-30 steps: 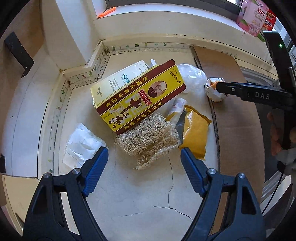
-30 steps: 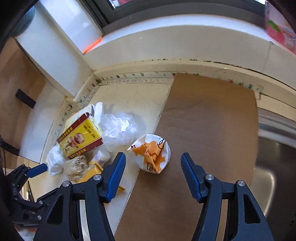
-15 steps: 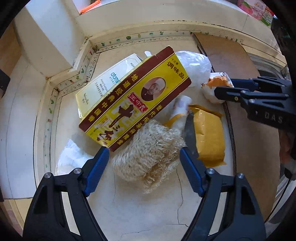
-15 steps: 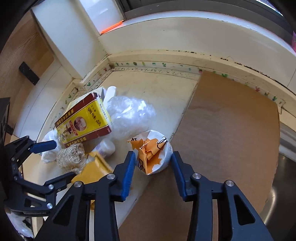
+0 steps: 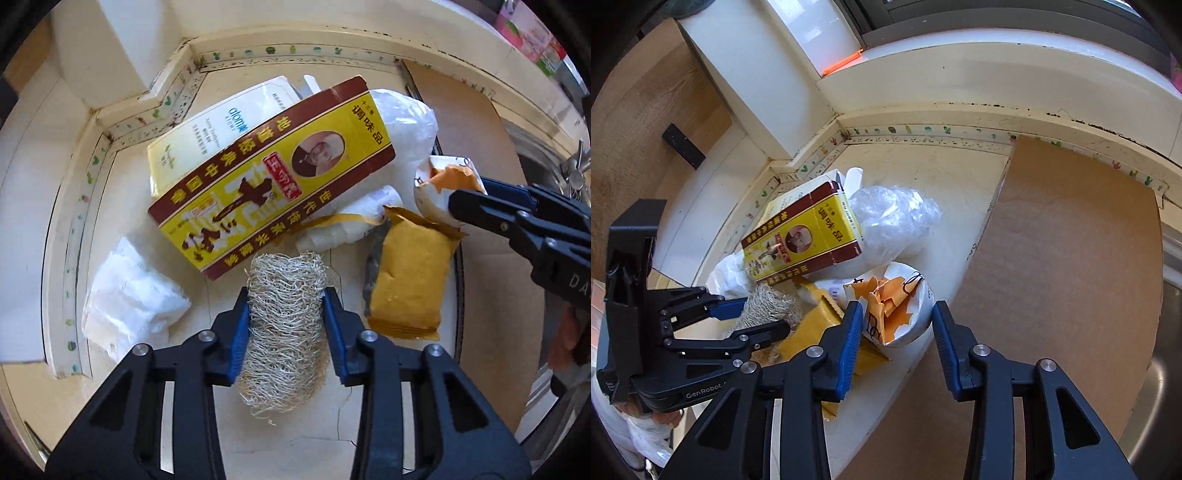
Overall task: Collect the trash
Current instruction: 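Grasp the noodle bundle with the left tool while the right tool grasps the orange-printed paper cup, then carry the noodle bundle with the left tool while the right tool carries the paper cup to the bin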
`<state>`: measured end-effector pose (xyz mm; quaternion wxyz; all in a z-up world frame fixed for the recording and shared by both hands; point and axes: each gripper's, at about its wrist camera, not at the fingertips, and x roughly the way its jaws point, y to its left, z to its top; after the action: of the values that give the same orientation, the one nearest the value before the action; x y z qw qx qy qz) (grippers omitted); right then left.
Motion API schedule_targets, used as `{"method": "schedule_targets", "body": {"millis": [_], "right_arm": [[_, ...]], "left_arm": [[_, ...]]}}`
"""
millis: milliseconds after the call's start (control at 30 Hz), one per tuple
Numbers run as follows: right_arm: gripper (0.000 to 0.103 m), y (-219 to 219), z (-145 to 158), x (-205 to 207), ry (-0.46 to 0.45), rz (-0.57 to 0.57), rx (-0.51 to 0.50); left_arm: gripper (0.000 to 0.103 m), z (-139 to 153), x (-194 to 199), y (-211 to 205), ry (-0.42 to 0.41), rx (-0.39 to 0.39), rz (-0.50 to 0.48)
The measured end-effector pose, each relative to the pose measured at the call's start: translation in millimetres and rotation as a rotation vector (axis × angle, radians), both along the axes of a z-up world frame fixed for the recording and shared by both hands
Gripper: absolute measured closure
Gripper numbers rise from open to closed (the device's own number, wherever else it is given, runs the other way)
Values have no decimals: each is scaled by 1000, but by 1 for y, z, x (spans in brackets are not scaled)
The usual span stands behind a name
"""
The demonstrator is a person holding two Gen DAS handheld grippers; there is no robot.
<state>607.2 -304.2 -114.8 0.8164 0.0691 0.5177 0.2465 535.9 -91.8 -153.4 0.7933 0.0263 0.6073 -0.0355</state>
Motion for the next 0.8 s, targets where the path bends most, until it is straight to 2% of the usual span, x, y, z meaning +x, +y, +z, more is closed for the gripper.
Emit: {"method": "schedule_targets", "body": {"millis": [233,367,600,800], "right_arm": [[65,-4,24,-28,-23,-23,49],[65,-4,38,-57,-29,-24,78],[65,5,78,-138,-110,-20,70],[65,23,106,-230,-166,-63,60]], "left_arm": [[71,17,-36,15,-24,-69,60],[71,35,-66,25,-50,-101,83],[71,77,-139,38,-127,-152,60],[71,104,-217,50,-196,-177,26]]}}
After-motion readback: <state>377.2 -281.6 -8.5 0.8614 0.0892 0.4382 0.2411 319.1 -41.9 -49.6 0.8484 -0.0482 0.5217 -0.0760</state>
